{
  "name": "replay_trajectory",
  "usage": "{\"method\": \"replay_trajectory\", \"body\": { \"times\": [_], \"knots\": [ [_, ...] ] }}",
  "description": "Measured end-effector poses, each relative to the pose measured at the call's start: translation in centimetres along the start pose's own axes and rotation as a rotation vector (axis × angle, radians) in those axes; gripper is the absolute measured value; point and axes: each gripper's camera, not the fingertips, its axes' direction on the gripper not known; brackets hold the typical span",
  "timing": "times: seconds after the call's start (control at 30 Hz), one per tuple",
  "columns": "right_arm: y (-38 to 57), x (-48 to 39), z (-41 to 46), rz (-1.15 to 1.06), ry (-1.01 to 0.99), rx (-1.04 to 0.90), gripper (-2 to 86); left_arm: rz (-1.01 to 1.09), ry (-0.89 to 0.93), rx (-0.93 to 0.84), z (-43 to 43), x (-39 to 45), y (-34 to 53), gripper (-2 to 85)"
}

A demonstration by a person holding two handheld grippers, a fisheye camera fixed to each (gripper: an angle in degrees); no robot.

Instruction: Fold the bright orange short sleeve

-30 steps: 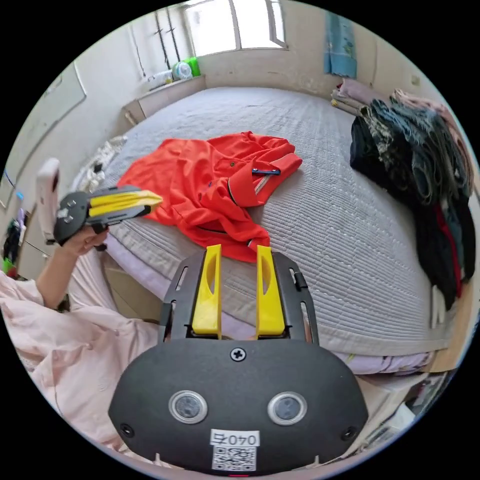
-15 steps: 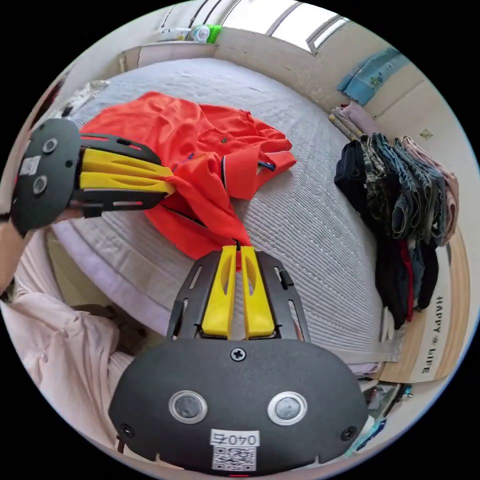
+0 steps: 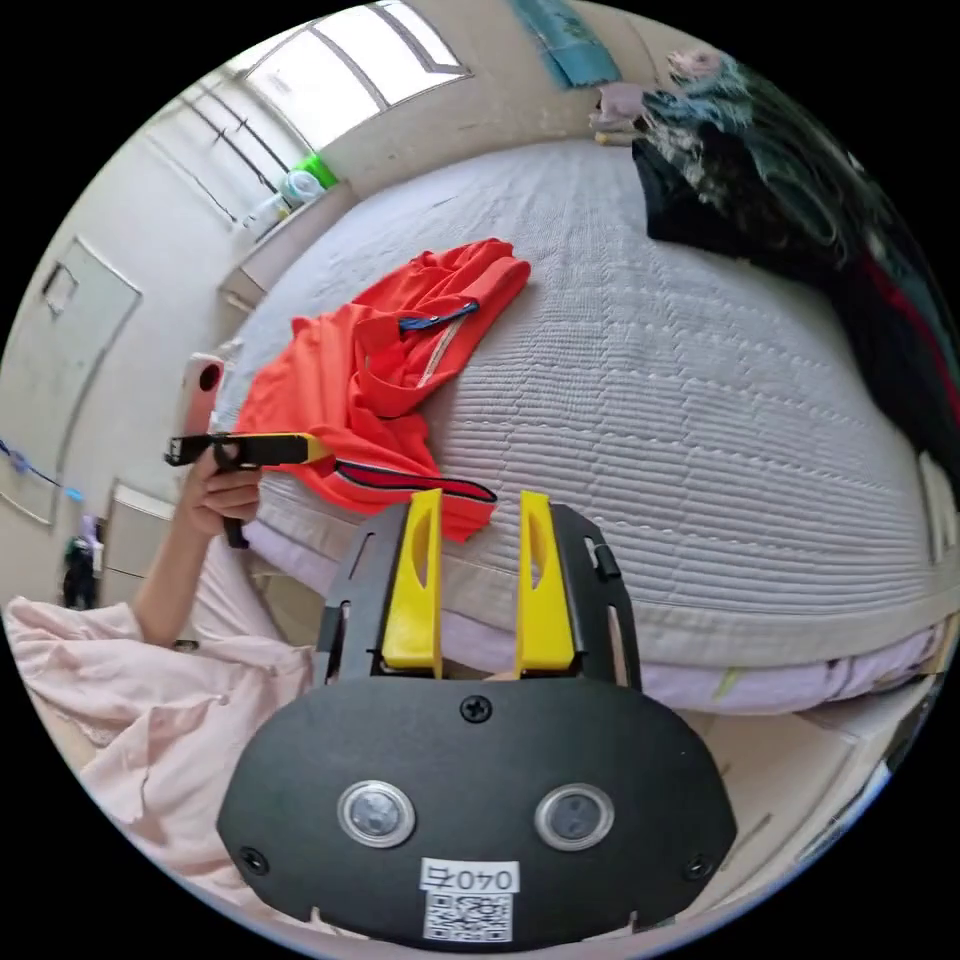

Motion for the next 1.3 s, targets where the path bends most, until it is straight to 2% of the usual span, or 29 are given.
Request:
{"method": "replay_trajectory", "body": {
  "times": [0.03, 0.1, 0.17, 0.27, 0.37, 0.53, 0.6, 0.67, 0.73, 0.77, 0.93, 1.03, 1.13, 1.3],
  "knots": [
    [0.1, -1.7, -0.5, -0.054, 0.099, 0.027, 9.8, -0.005, 0.011, 0.003, 0.1, -0.2, 0.1, -0.9],
    [0.4, -4.7, -1.3, -0.186, 0.165, 0.085, 7.7, 0.010, -0.041, 0.022, -0.3, -0.1, 0.2, -0.9],
    [0.9, -8.0, -1.0, -0.368, 0.164, 0.116, 5.6, 0.059, -0.130, 0.027, -0.6, 0.9, 0.3, -1.0],
    [0.6, -10.1, 1.3, -0.508, 0.104, 0.054, 7.7, 0.168, -0.271, 0.034, -0.8, 3.5, 0.6, -1.0],
    [-0.5, -10.7, 3.7, -0.575, 0.069, -0.035, 10.1, 0.243, -0.346, 0.046, -1.1, 5.4, 1.0, -1.0],
    [-1.6, -10.1, 5.0, -0.580, 0.035, -0.065, 9.7, 0.339, -0.386, 0.038, -1.9, 7.0, 1.7, -1.1],
    [-1.5, -9.8, 5.1, -0.582, 0.001, -0.083, 8.8, 0.334, -0.336, 0.047, -2.6, 6.4, 1.7, -1.1],
    [-0.2, -10.5, 5.7, -0.692, -0.211, -0.240, 7.4, 0.299, -0.285, 0.037, -2.9, 5.2, 1.5, -1.1],
    [1.6, -11.3, 5.5, -0.791, -0.372, -0.307, 6.9, 0.263, -0.239, 0.005, -2.9, 3.9, 1.3, -1.1],
    [2.4, -11.3, 4.9, -0.802, -0.365, -0.285, 6.8, 0.256, -0.227, -0.013, -2.9, 3.3, 1.4, -1.1],
    [1.5, -8.5, 3.5, -0.581, -0.210, -0.076, 6.0, 0.247, -0.175, -0.029, -3.3, 2.1, 1.9, -1.2],
    [0.9, -9.0, 4.9, -0.587, -0.292, -0.100, 6.5, 0.216, -0.129, -0.011, -4.1, 1.6, 1.7, -1.1],
    [-0.1, -8.7, 6.8, -0.501, -0.260, -0.129, 10.6, 0.227, -0.106, -0.025, -4.7, 1.7, 1.4, -1.1],
    [-1.0, -4.5, 5.4, -0.267, -0.463, 0.067, 13.2, 0.238, -0.090, -0.034, -5.4, 2.2, 1.5, -0.9]
  ]
}}
